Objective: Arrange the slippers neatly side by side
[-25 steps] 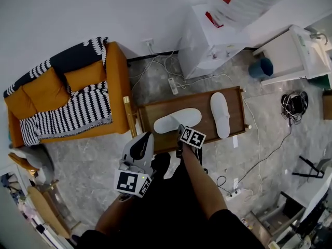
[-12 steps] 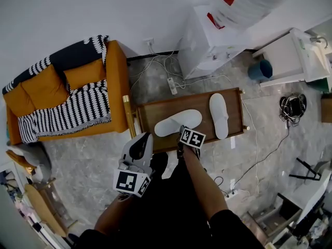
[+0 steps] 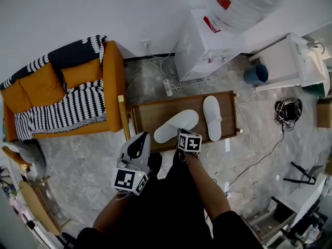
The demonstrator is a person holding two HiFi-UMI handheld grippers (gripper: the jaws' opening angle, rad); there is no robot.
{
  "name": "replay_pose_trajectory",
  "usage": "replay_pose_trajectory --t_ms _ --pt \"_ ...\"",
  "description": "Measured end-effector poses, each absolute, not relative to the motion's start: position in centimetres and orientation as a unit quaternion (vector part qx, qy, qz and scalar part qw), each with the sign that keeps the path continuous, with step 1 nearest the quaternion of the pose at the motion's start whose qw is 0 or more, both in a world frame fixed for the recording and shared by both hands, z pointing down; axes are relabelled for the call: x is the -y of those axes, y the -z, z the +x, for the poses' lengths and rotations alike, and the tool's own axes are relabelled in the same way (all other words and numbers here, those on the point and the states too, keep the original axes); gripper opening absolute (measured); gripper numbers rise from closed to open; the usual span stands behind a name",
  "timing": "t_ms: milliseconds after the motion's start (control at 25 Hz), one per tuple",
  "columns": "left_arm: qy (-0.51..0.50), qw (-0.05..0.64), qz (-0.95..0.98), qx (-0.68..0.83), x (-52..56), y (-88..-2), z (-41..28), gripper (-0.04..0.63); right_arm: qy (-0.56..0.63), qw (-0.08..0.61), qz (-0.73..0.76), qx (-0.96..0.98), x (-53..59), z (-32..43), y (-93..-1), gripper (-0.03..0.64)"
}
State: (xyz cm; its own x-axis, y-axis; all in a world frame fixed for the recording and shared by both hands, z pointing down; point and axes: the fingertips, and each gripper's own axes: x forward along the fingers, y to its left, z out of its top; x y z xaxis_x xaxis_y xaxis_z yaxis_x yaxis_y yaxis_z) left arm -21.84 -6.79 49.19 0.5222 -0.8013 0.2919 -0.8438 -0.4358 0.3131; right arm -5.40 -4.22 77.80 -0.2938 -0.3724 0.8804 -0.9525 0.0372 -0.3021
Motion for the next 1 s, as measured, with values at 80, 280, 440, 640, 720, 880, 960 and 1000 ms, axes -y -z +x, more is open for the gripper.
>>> replay_pose_trajectory --t_ms 80,280,440,640,720,880,960,1000 --pt "-0.050 0.215 0.845 0.487 6.7 -49.1 -21.3 0.012 -0.457 0.322 0.493 0.667 4.3 -5.1 -77.2 0.028" --pt "-0.047 0.217 0.841 0.494 6.6 -48.8 -19.6 0.012 -0.437 0.346 0.455 0.694 4.2 -3.8 -76.0 0.028" --pt "-0.047 0.216 0.835 0.503 6.6 -48.4 -18.0 0.011 -0.420 0.365 0.415 0.720 4.1 -2.8 -75.2 0.028" --pt "-0.042 0.222 0.824 0.519 6.2 -48.4 -15.8 0.011 -0.397 0.391 0.372 0.742 4.0 -0.9 -74.3 0.028" --pt "-0.041 0.225 0.820 0.525 6.2 -48.5 -14.9 0.011 -0.387 0.401 0.354 0.751 4.1 -0.2 -74.1 0.028" --pt "-0.038 0.231 0.812 0.535 6.0 -48.8 -13.1 0.011 -0.372 0.418 0.320 0.764 4.1 1.0 -74.0 0.028" --pt "-0.038 0.232 0.809 0.539 5.9 -48.9 -12.2 0.012 -0.363 0.430 0.299 0.771 4.0 1.5 -74.1 0.028" --pt "-0.039 0.232 0.807 0.541 5.9 -49.0 -11.8 0.011 -0.357 0.437 0.288 0.774 4.0 1.8 -74.2 0.028"
